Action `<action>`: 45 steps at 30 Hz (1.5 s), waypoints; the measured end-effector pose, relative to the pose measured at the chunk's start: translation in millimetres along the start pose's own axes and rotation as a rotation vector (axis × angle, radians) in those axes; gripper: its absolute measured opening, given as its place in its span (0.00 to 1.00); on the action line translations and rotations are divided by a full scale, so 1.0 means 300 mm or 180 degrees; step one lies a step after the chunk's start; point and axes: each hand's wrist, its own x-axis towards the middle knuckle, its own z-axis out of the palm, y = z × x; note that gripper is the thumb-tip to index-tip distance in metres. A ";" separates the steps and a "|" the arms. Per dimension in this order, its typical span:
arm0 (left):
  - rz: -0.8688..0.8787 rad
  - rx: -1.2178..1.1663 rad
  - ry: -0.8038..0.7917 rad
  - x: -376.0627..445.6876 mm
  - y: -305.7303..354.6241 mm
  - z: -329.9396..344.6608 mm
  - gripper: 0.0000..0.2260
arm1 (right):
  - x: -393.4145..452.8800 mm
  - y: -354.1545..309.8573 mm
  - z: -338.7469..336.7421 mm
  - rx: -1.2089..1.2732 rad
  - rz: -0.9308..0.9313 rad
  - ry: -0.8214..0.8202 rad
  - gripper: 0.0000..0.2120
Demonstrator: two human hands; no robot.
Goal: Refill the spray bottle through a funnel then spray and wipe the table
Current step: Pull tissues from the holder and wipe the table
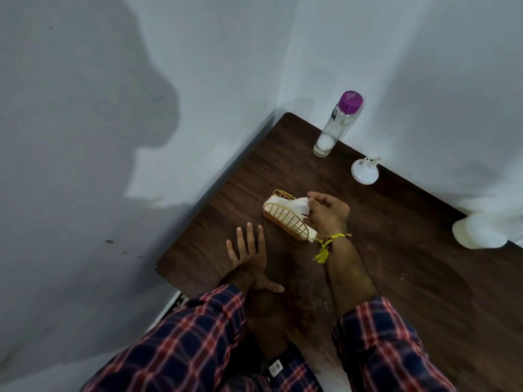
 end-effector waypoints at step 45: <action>0.2084 -0.2918 0.0117 -0.496 0.501 -0.113 0.10 | -0.485 0.221 -0.883 0.1448 0.0374 -0.0542 0.19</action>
